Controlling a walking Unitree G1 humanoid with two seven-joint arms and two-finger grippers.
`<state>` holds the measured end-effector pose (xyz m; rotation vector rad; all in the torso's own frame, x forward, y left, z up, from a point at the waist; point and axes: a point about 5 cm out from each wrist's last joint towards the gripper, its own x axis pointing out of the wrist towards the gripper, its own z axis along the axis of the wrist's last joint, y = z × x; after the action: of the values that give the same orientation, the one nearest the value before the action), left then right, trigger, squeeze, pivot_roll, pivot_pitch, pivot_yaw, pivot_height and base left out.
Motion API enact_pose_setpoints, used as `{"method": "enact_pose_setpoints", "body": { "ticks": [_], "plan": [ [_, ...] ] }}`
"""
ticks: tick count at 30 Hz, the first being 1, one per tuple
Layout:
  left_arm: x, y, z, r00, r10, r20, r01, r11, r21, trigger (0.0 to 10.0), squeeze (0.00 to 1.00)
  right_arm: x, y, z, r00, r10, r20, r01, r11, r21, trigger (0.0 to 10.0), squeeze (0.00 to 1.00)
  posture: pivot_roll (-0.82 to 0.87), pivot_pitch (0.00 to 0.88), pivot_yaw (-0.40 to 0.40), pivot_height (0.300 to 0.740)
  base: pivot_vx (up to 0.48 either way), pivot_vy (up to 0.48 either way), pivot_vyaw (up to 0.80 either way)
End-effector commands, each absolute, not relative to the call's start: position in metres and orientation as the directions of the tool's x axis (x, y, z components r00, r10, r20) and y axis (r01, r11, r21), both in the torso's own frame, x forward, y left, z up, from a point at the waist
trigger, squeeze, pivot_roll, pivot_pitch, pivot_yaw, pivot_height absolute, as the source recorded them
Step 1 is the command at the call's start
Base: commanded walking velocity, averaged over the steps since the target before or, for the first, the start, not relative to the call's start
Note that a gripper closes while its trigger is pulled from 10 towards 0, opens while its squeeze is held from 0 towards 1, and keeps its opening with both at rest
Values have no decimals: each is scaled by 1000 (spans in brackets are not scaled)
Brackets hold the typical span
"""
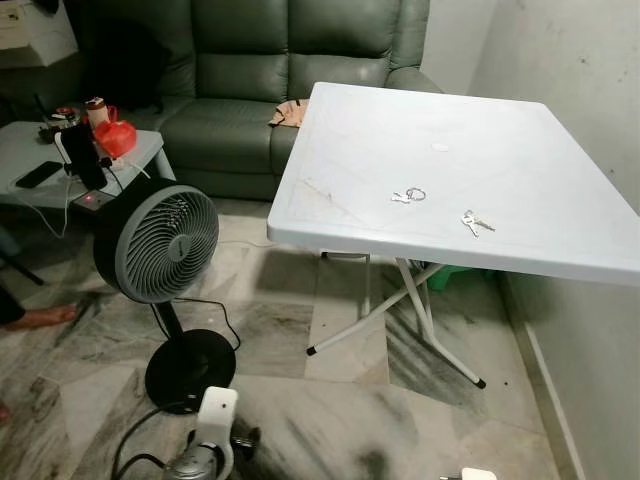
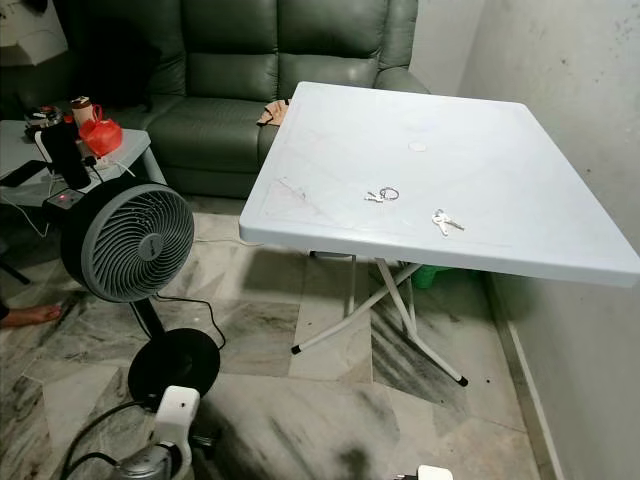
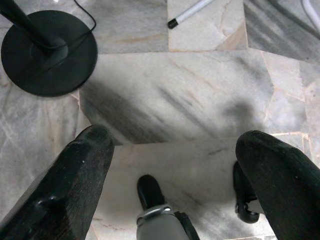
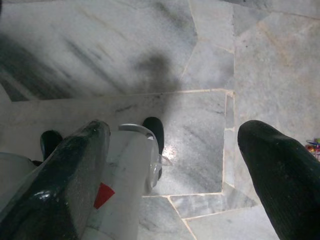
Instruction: Hang keys on a hook
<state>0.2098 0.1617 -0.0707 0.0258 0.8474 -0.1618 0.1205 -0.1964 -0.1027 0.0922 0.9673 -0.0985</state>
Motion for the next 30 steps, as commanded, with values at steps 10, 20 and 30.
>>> {"method": "enact_pose_setpoints", "body": {
  "ticks": [10,20,30],
  "plan": [
    [246,162,-44,773,-149,-617,168,985,-27,10000,0,154,-208,-83,723,-57,-688,122,991,47,10000,0,-84,0,-1,740,0,0,0],
    [289,145,1,912,-233,-337,212,972,-99,10000,0,202,-206,-43,923,-12,-385,41,997,66,10000,0,-71,0,-8,740,0,0,0],
    [305,141,46,947,-315,-63,307,945,-116,10000,0,234,-178,15,998,56,-39,-55,998,28,10000,0,-83,0,9,740,0,0,0]
  ]
}}
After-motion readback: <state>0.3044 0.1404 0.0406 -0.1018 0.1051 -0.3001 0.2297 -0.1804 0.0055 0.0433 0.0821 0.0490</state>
